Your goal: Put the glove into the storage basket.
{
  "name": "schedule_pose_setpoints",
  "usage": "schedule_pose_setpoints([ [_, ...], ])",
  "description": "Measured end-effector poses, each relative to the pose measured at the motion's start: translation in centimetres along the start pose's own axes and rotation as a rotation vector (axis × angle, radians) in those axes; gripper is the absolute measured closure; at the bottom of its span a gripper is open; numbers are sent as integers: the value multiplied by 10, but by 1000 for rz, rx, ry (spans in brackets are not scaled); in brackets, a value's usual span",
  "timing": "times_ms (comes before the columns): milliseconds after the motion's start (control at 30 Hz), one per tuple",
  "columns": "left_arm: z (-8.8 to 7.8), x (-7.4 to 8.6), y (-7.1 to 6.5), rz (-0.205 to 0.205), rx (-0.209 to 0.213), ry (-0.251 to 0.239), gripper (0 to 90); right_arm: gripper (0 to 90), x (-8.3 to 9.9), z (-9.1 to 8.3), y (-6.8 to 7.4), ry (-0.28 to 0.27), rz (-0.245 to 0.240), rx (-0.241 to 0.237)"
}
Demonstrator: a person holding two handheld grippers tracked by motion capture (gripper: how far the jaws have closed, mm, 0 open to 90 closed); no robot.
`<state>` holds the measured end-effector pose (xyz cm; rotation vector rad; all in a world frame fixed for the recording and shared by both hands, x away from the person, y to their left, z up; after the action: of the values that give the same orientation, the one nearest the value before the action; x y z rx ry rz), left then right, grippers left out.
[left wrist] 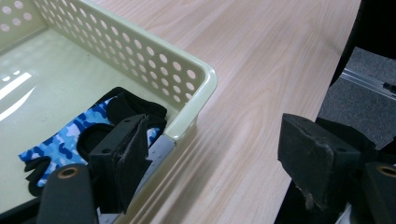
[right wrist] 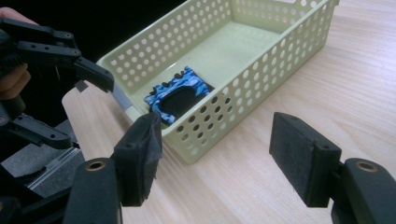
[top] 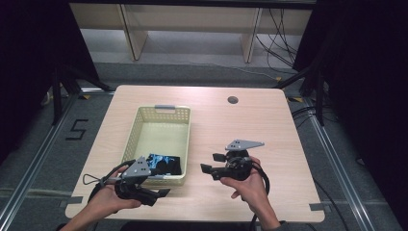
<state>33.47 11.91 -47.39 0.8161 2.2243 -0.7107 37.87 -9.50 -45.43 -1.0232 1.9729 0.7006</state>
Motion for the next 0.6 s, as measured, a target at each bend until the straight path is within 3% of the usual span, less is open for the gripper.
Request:
schedule_pose_setpoints([
  [33, 1, 0, -3, -5, 18, -11, 241, 351, 0, 0, 1, -9, 1, 0],
  [100, 1, -1, -4, 1, 16, -12, 237, 348, 3, 0, 2, -10, -4, 6],
  [133, 2, 0, -5, 1, 7, -14, 236, 344, 5, 0, -1, -3, -40, 12],
  [167, 2, 0, -6, 17, 9, -14, 236, 344, 7, -1, 1, 3, -2, 3],
  [333, 8, 1, -11, -2, 29, -40, 236, 340, 14, -4, 0, 1, 11, 9],
  [367, 9, 2, -13, -15, 36, -39, 235, 340, 15, -4, -2, -6, -7, 16],
  [400, 9, 3, -13, -3, 35, -38, 235, 337, 17, -5, -2, 2, -8, 16],
  [533, 12, 7, -16, -9, 52, -35, 230, 329, 25, -7, 0, 18, 15, 24],
  [600, 14, 10, -18, -15, 70, -38, 218, 323, 28, -8, -3, 15, -6, 23],
])
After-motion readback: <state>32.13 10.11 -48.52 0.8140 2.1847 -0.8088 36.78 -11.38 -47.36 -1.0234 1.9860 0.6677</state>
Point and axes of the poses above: each handheld gripper's, and its own axes: z roughly forward along the jaws, x roughly out of its underside, y roughly to its left, the point moved 7 cm from there along z, roughly forward along the jaws, and after that the axes turned 15 degrees about -z, right-handed, at the moved point
